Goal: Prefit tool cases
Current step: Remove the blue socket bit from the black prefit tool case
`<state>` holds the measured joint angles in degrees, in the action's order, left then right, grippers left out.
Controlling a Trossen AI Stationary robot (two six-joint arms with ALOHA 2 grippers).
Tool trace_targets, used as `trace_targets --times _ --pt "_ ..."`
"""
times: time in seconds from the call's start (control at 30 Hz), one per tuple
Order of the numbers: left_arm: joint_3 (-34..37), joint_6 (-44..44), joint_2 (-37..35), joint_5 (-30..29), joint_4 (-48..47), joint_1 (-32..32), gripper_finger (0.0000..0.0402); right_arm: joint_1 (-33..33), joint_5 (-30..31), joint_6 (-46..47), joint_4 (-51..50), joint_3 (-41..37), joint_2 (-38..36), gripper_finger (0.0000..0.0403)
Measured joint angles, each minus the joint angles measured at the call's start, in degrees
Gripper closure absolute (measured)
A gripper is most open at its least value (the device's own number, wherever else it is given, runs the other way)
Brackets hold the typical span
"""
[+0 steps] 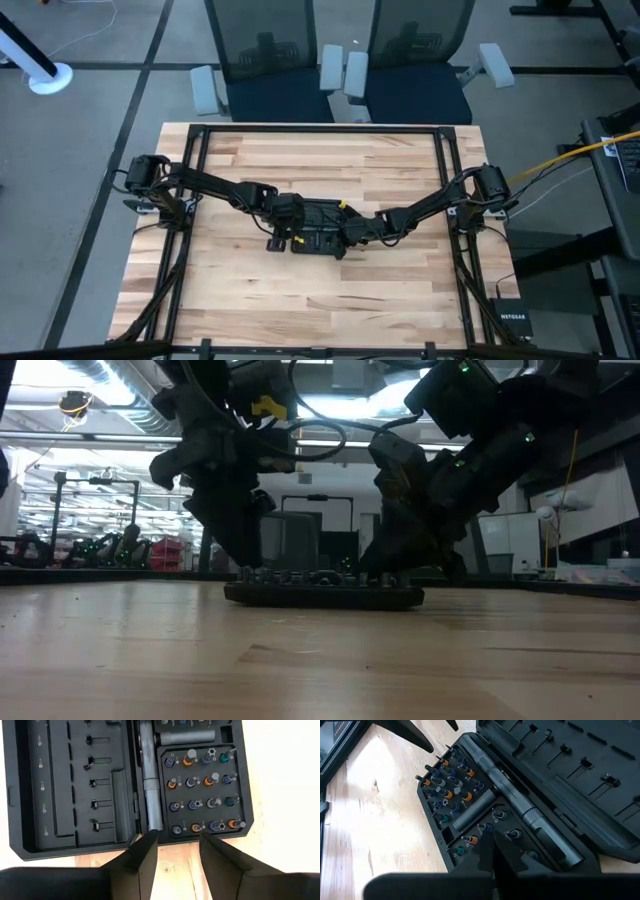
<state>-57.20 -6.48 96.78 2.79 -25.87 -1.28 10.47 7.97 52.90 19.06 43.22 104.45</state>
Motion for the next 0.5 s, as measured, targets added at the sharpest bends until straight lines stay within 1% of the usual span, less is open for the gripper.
trace_targets --times 0.2,0.37,0.5 --pt "-0.01 2.99 1.46 0.02 3.11 -0.17 0.0274 -0.01 0.00 -0.01 0.18 0.00 0.04 0.0403" --pt "-0.14 5.58 2.55 -0.21 2.68 -0.22 0.0275 -0.01 0.01 0.00 0.31 0.00 0.04 0.0403" --pt "-0.12 7.39 1.64 0.01 1.25 -0.29 0.0275 -0.03 0.06 -0.02 0.44 0.00 0.04 0.0403"
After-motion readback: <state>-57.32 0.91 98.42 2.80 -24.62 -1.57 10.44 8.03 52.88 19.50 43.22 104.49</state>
